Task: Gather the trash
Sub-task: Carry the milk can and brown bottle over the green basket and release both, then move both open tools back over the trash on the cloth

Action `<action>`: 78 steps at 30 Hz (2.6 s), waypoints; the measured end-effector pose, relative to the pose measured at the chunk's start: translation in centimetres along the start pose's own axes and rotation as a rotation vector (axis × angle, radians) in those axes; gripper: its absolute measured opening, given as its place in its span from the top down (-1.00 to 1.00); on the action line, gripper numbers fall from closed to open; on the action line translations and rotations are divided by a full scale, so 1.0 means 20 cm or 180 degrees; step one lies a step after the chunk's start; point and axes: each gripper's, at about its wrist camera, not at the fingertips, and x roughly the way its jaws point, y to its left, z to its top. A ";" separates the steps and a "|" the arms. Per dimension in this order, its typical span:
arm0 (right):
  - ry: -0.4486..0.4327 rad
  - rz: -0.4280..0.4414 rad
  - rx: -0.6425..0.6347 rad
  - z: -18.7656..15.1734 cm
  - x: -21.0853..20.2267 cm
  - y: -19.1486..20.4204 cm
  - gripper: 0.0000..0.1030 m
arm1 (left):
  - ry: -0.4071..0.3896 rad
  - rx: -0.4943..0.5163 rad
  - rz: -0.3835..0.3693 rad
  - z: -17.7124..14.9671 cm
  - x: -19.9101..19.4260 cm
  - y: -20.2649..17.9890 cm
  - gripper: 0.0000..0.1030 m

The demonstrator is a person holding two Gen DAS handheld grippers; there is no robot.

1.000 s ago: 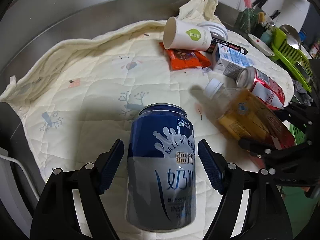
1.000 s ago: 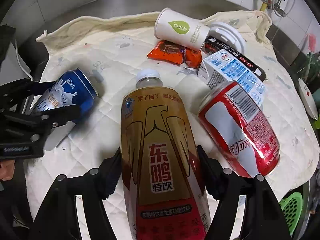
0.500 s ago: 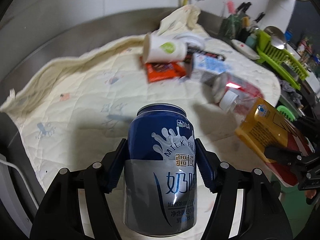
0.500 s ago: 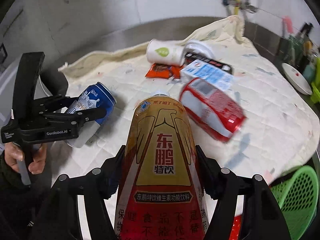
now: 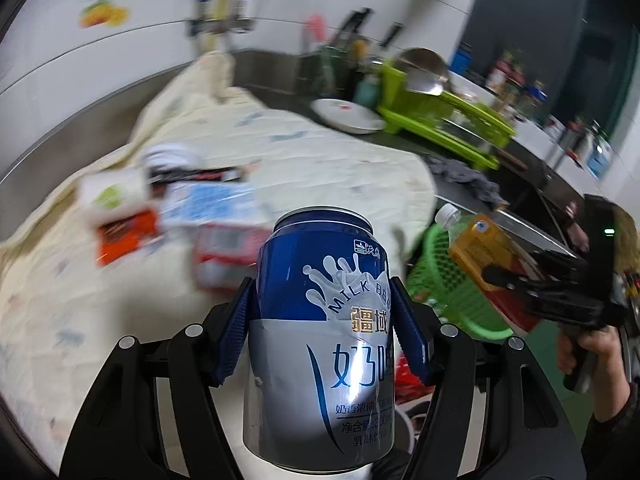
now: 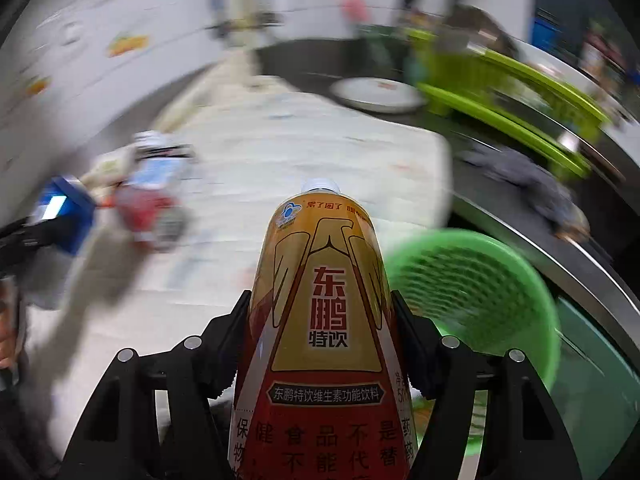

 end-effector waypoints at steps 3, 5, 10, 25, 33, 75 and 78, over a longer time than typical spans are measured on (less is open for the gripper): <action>0.0063 -0.0276 0.0179 -0.05 0.08 -0.22 -0.25 | 0.0049 0.0098 -0.0186 0.06 0.13 -0.17 -0.26; 0.0114 -0.0424 0.0271 -0.08 0.17 -0.34 -0.25 | 0.0070 0.0136 -0.0257 0.08 0.20 -0.25 -0.26; 0.0270 -0.0609 0.0470 -0.17 0.33 -0.58 -0.25 | 0.0147 0.0251 -0.0401 0.14 0.40 -0.47 -0.26; 0.0219 -0.0668 0.0717 -0.26 0.46 -0.82 -0.49 | 0.0396 0.0608 -0.0611 0.17 0.86 -0.97 -0.26; 0.0008 -0.0666 0.0661 -0.31 0.23 -0.80 -0.58 | 0.0592 0.0739 -0.0620 0.12 1.07 -1.12 -0.26; -0.0302 0.0029 -0.0135 -0.29 -0.07 0.01 -0.77 | 0.0318 0.0532 -0.0109 0.05 0.43 -0.52 -0.50; -0.0270 0.0135 -0.0315 -0.24 -0.02 0.15 -0.77 | 0.0283 0.0419 0.0044 0.04 0.35 -0.37 -0.50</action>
